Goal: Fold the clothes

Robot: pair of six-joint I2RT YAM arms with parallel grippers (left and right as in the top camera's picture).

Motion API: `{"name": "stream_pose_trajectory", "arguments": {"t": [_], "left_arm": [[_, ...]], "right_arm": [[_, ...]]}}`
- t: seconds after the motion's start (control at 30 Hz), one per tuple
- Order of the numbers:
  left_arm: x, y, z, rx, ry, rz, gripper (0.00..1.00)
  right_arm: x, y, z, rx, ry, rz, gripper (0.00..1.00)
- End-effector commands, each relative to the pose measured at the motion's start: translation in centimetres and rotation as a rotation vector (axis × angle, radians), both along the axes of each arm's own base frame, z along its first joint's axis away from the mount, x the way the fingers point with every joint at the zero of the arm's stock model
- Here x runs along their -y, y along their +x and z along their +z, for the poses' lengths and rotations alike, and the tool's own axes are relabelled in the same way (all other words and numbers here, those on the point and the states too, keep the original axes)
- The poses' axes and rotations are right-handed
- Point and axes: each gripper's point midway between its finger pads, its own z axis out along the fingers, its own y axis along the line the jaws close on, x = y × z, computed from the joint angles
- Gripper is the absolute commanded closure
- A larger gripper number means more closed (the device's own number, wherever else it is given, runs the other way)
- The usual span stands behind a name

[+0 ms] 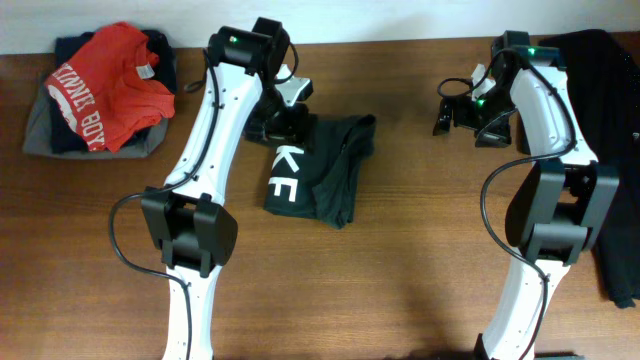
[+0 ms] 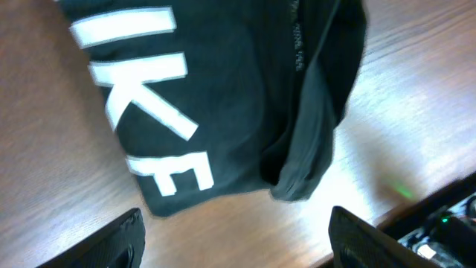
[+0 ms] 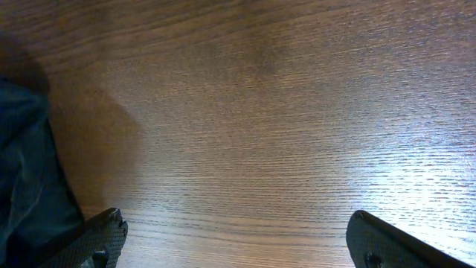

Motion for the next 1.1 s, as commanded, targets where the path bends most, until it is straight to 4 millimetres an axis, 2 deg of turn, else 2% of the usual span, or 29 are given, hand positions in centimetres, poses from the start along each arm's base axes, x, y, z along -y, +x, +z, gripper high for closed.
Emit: {"name": "stream_pose_trajectory", "arguments": {"t": [0.0, 0.17, 0.33, 0.5, 0.77, 0.93, 1.07], "left_arm": [[-0.4, -0.8, -0.4, -0.015, 0.039, -0.030, 0.21], [0.4, -2.7, -2.8, -0.108, 0.051, -0.064, 0.21], [2.0, -3.8, -3.9, -0.150, 0.006, -0.089, 0.21], [3.3, -4.1, -4.6, -0.141, -0.002, -0.119, 0.20], [4.0, -4.9, -7.0, -0.169, 0.000, -0.135, 0.20], [4.9, -5.4, -7.5, -0.195, -0.056, -0.134, 0.21], [5.4, -5.5, -7.5, -0.188, -0.057, -0.146, 0.31]], "right_arm": [[-0.1, 0.0, -0.3, -0.005, 0.007, -0.002, 0.01], [-0.2, -0.1, -0.3, -0.010, 0.008, -0.002, 0.01], [-0.2, -0.1, -0.3, -0.009, 0.007, -0.002, 0.01], [-0.1, -0.1, -0.3, -0.009, 0.007, -0.002, 0.01], [-0.1, -0.1, -0.3, -0.009, 0.007, -0.002, 0.01], [-0.1, -0.1, -0.3, -0.009, 0.007, -0.002, 0.01], [-0.1, -0.1, -0.3, -0.009, 0.007, -0.002, 0.01]]}}
